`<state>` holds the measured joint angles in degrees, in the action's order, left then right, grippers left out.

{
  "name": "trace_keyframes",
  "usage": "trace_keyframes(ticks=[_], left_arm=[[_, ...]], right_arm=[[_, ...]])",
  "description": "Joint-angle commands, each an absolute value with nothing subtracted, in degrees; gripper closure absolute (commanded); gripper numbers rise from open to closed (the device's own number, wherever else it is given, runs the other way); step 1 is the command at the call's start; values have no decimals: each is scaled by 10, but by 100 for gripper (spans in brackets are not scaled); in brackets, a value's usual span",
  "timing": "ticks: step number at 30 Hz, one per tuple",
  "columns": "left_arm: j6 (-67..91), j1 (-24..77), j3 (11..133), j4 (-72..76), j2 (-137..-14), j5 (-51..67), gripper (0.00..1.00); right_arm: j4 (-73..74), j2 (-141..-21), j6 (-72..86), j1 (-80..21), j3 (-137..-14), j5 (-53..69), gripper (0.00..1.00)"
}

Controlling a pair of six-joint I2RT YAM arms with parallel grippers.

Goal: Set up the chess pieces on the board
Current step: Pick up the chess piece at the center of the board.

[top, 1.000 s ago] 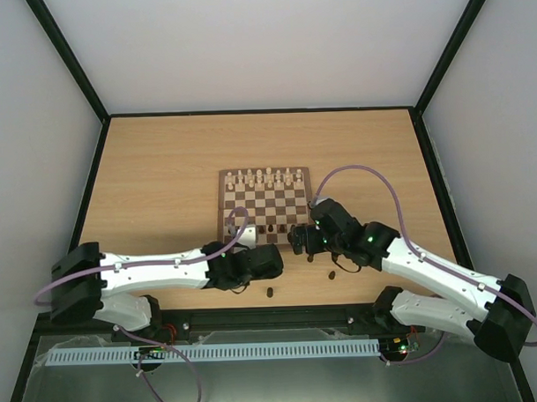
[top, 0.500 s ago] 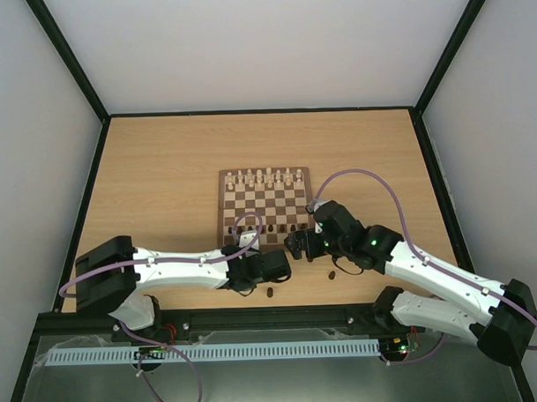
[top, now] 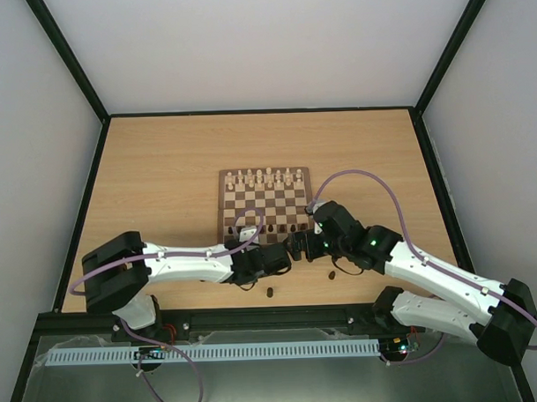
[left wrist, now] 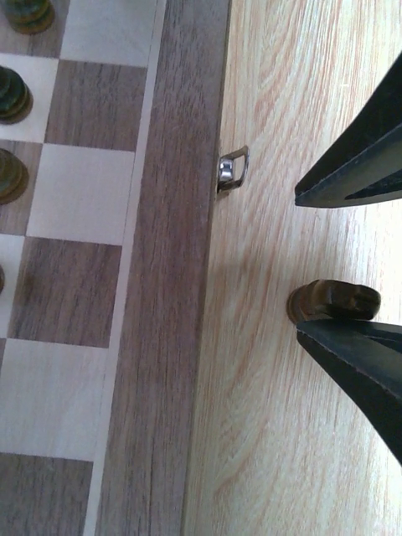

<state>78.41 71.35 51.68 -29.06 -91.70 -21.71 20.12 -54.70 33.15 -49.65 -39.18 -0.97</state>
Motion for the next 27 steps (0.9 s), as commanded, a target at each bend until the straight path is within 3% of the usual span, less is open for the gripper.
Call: trace_keyframes(ticks=[1, 12, 20, 27], left_arm=[[775, 709, 526, -310, -929, -217, 61], [772, 715, 528, -346, -929, -210, 73], [765, 717, 531, -358, -922, -214, 97], [739, 711, 559, -397, -905, -231, 98]], right_arm=[[198, -547, 322, -500, -383, -4, 1], [198, -551, 323, -500, -383, -9, 1], [199, -555, 325, -499, -383, -18, 0], [203, -553, 328, -500, -384, -34, 0]])
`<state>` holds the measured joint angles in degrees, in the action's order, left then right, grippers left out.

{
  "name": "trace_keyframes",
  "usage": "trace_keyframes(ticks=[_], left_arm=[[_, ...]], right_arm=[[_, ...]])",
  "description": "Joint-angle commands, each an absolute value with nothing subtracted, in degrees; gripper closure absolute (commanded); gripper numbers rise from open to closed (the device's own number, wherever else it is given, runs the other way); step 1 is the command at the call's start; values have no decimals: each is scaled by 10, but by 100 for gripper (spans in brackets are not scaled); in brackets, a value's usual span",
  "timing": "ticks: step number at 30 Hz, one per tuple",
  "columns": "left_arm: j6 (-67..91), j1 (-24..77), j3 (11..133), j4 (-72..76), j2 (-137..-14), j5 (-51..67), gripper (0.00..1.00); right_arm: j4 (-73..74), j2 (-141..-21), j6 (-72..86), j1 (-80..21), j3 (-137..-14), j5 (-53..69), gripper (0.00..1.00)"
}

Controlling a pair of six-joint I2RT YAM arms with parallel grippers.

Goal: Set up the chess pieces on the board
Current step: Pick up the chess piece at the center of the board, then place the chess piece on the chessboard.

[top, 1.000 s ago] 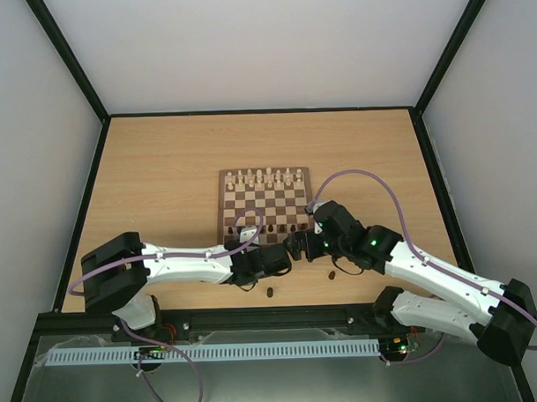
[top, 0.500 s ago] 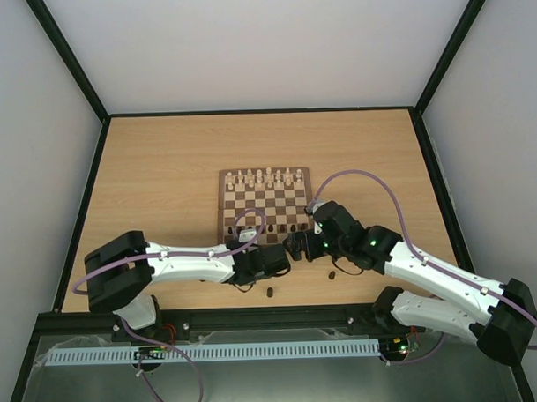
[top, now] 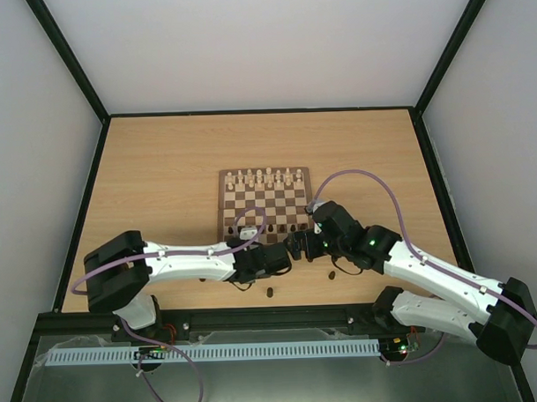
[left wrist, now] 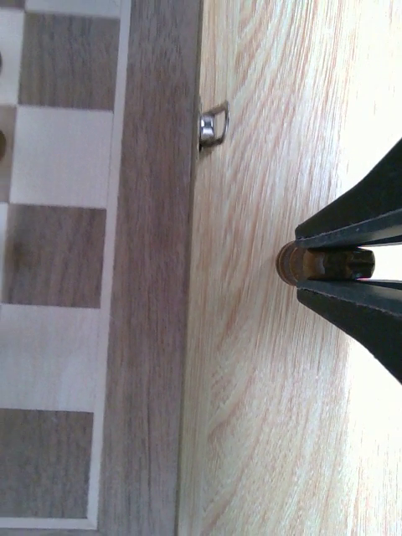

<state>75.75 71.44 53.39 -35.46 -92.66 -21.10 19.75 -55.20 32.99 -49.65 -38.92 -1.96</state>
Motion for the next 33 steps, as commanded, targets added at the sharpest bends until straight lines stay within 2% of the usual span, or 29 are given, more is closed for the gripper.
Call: trace_keyframes(ticks=[1, 12, 24, 33], left_arm=[[731, 705, 560, -401, -897, -232, 98], [589, 621, 602, -442, -864, -233, 97], [467, 537, 585, -399, -866, -182, 95], [437, 527, 580, -372, -886, -142, 95]], right_arm=[[203, -552, 329, -499, -384, -37, 0], [214, -537, 342, -500, -386, -90, 1], [226, -546, 356, -499, -391, -148, 2], [231, -555, 360, -499, -394, -155, 2]])
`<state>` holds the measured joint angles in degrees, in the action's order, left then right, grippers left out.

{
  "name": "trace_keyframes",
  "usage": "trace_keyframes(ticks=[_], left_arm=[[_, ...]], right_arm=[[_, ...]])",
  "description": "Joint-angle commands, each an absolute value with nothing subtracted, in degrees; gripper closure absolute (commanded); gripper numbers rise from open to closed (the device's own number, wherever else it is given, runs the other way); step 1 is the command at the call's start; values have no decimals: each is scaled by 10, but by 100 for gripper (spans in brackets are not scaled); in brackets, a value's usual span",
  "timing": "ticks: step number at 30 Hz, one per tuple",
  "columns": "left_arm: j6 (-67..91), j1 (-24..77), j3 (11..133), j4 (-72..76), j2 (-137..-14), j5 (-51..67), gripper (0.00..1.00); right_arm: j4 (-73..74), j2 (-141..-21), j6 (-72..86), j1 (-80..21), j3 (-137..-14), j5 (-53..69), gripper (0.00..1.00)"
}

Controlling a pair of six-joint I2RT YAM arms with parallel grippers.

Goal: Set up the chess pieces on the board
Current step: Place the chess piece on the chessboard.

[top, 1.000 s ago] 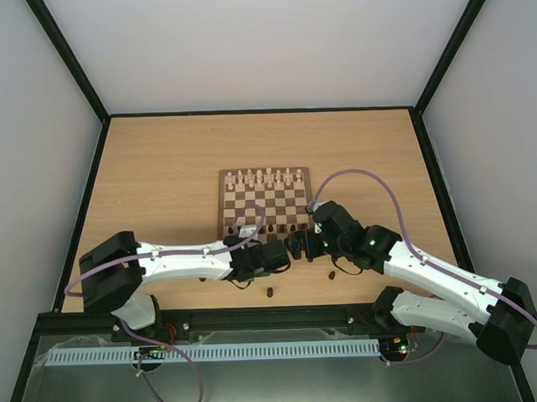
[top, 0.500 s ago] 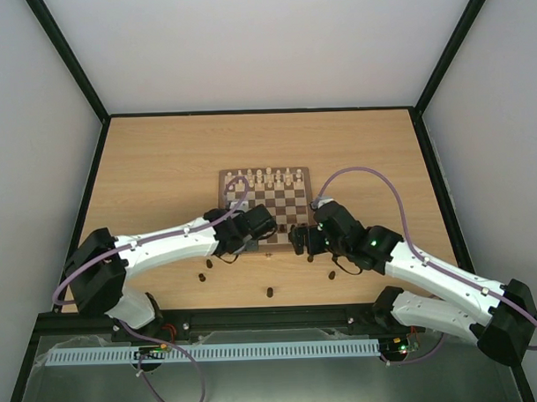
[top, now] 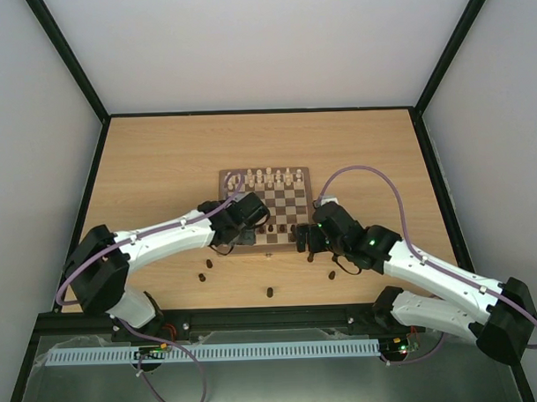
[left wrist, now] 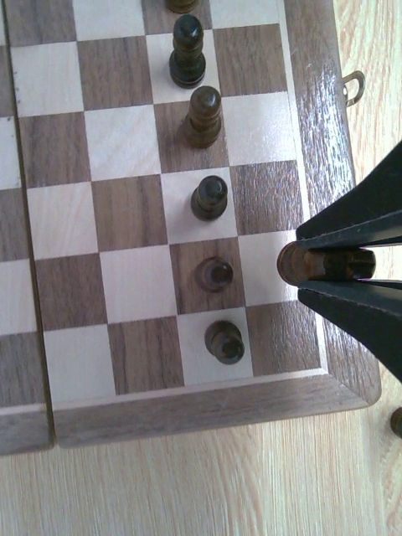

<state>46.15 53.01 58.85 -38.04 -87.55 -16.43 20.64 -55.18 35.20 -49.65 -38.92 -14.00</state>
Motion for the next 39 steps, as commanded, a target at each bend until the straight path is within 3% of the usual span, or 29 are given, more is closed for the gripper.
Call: trace_keyframes(ticks=[1, 39], left_arm=[[436, 528, 580, -370, -887, -138, 95], [435, 514, 560, -347, -912, -140, 88]], right_arm=[[232, -555, 360, -499, -394, -155, 1], [226, -554, 357, -499, -388, -145, 1]])
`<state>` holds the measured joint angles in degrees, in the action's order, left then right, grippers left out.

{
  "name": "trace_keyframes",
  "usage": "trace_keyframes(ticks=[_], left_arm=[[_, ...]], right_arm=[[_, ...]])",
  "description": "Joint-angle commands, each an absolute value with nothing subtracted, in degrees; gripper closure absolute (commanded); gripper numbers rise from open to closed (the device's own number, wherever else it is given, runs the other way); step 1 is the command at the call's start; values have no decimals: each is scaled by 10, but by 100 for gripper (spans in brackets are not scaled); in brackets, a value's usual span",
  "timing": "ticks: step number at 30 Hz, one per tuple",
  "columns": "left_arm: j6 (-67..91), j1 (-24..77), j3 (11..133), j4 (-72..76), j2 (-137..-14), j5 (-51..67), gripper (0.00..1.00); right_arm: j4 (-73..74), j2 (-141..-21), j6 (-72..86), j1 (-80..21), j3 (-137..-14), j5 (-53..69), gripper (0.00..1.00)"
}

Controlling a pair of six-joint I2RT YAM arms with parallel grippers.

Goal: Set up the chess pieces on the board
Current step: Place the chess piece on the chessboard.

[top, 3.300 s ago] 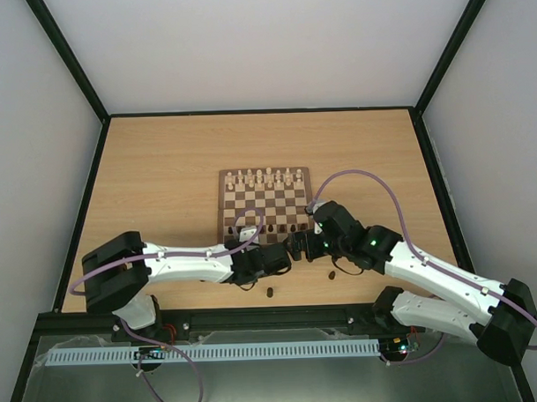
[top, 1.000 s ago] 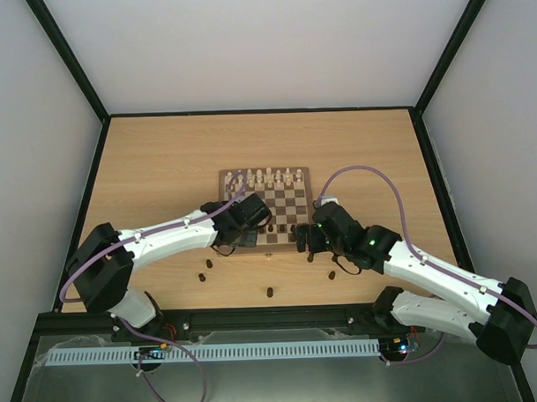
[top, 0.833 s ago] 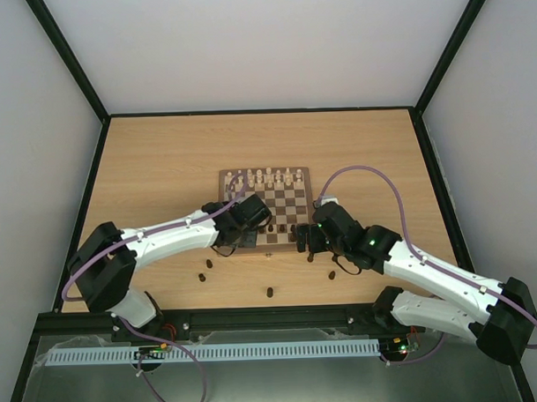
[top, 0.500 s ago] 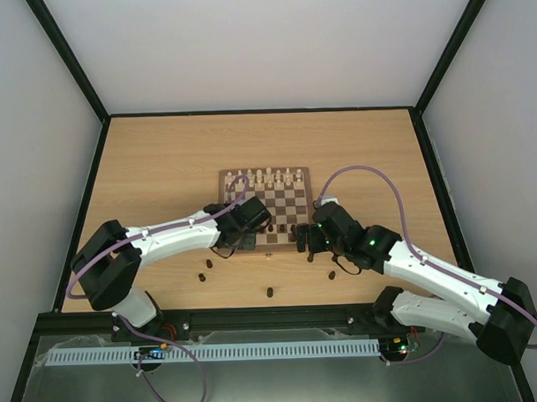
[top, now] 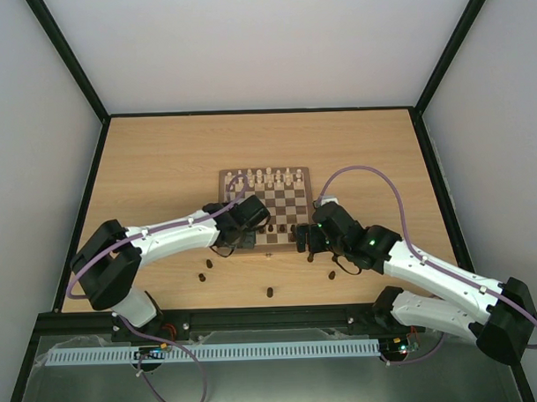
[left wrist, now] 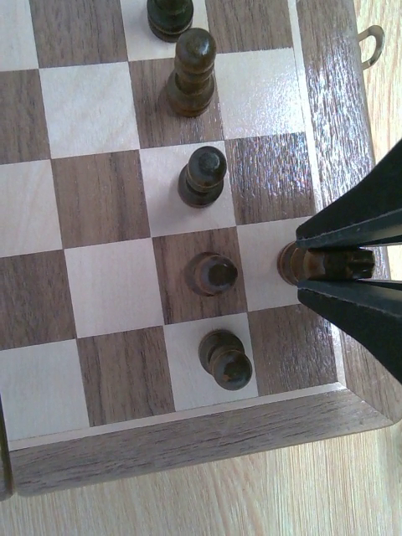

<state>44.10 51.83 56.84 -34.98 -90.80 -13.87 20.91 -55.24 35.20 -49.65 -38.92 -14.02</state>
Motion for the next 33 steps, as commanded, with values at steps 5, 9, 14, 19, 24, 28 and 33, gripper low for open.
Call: trace_keyframes(ticks=[5, 9, 14, 19, 24, 28, 33], left_arm=[[432, 513, 560, -345, -914, -138, 88], [433, 513, 559, -343, -908, -134, 85], [436, 513, 560, -345, -892, -133, 71], [439, 513, 571, -361, -866, -142, 64], [441, 516, 579, -373, -811, -161, 49], [438, 516, 559, -363, -745, -181, 31], [442, 515, 516, -336, -667, -195, 1]], right_arm=[[226, -554, 356, -500, -388, -147, 2], [226, -554, 358, -500, -388, -147, 1], [226, -555, 358, -500, -388, -147, 1], [226, -555, 357, -500, -389, -148, 1], [228, -560, 358, -500, -390, -151, 1], [231, -574, 360, -500, -394, -159, 1], [236, -596, 361, -500, -397, -168, 1]])
